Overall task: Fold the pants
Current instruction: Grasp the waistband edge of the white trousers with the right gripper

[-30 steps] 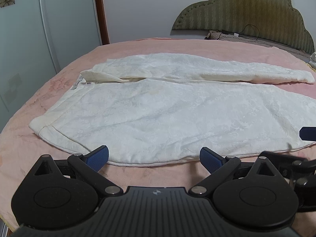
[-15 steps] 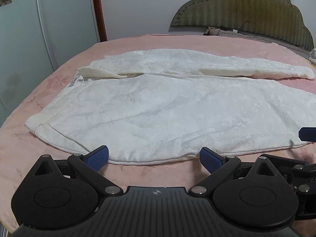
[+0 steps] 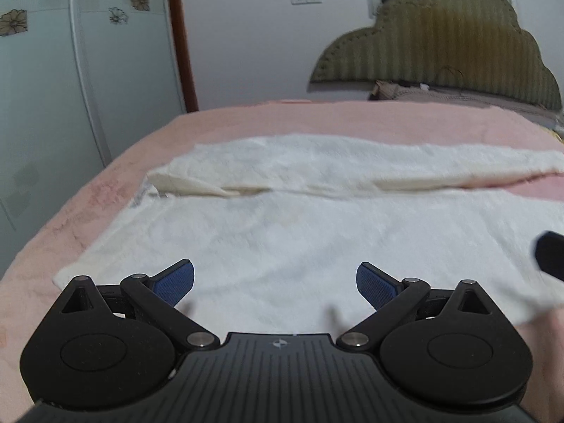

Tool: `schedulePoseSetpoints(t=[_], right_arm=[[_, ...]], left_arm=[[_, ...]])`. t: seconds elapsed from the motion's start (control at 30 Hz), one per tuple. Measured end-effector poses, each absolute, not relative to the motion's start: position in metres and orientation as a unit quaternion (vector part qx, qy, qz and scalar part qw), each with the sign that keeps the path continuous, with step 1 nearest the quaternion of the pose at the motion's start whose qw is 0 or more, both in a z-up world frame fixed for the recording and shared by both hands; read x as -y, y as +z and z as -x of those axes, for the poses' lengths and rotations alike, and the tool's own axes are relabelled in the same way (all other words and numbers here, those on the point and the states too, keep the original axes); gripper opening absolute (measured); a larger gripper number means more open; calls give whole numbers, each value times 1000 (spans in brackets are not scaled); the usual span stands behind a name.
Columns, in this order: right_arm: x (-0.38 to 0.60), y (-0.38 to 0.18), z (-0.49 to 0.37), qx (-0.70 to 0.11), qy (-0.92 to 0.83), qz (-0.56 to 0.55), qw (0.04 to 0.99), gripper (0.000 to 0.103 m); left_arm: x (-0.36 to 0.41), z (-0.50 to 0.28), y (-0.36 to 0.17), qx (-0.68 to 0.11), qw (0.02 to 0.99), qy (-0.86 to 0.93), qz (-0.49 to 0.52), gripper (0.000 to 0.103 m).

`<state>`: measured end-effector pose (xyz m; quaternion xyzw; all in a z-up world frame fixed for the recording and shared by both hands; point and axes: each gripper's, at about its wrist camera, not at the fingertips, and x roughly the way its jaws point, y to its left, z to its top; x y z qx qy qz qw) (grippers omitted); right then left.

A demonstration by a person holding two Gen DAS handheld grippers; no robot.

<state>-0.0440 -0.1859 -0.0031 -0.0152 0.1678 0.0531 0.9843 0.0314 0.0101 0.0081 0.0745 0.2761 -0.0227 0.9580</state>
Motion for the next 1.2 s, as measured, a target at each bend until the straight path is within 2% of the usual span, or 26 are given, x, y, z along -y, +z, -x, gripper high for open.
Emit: schedulePoseSetpoints(t=[0.07,0.13,0.2,0.33,0.57,0.8,0.87,0.9,0.97,1.03,1.07,1.13,1.2], right_arm=[[177,-1,37,-149,51,106,982,103],[178,-5,10,-201,58,131,969,103],[192,-8,-20,-248,55,70,965,103],[222,-8,-79,-251,106,-27,962,103],[214,-18,-214,-322,166,9,932,103],[204,-36,-332,-352,168,-36,920,102],[202,-42,-360,-364,174,-64,913,95],[200,-45,-373,-370,178,-80,908,87],[195,-54,-400,-390,193,-106,894,79],[187,-62,-416,-405,211,-118,882,67],[182,-62,-419,-399,218,-109,884,67],[171,-60,-423,-401,246,-86,878,41],[163,-57,-416,-396,250,-54,882,31]], left_arm=[[-17,-50,12,-278,959,-9,-62,100],[-23,-67,14,-281,959,-1,-46,100],[-29,-83,13,-278,960,6,-42,100],[-38,-109,2,-270,960,45,-56,100],[-49,-130,-32,-310,948,53,-43,101],[-42,-131,-41,-312,947,43,-62,103],[-46,-133,-42,-317,947,36,-44,103],[-48,-134,-42,-318,947,34,-38,103],[-47,-134,-43,-318,947,33,-38,103],[-46,-134,-42,-318,947,33,-39,103],[-46,-135,-42,-318,947,33,-38,103],[-46,-134,-42,-318,947,32,-37,103],[-47,-135,-42,-318,947,32,-37,103]])
